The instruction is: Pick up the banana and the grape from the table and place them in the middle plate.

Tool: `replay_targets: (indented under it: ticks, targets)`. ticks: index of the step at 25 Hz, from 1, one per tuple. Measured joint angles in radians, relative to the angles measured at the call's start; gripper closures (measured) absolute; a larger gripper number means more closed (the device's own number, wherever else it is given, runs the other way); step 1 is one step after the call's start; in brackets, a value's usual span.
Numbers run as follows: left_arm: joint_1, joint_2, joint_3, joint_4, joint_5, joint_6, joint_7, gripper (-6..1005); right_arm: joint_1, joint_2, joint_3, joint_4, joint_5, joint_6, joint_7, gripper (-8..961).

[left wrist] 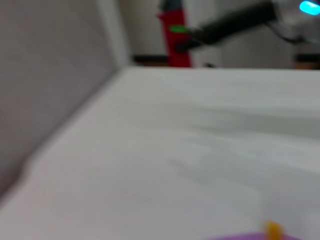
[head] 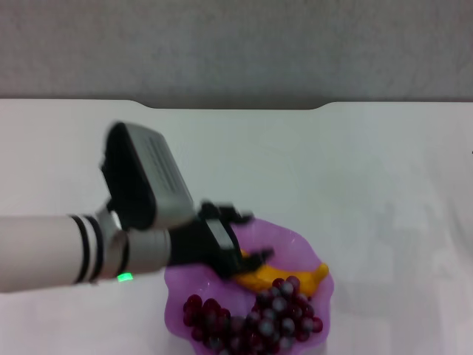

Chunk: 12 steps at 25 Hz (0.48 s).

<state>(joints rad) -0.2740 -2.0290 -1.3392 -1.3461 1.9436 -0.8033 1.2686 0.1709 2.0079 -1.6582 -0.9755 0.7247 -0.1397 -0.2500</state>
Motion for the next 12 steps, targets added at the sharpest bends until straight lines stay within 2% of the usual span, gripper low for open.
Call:
replay_targets:
  ticks: [4, 6, 12]
  targets:
    - [0.038, -0.001, -0.024, -0.044, -0.006, 0.157, 0.085, 472, 0.002, 0.000, -0.002, 0.000, 0.000, 0.000, 0.000, 243]
    - [0.044, -0.001, -0.023, -0.041, -0.014, 0.273, 0.141, 258, 0.002, 0.000, -0.002, 0.000, 0.000, 0.000, 0.000, 243]
    - [0.069, -0.002, 0.010, -0.017, -0.018, 0.670, 0.195, 118, 0.005, 0.000, -0.002, 0.000, -0.005, 0.000, 0.000, 243]
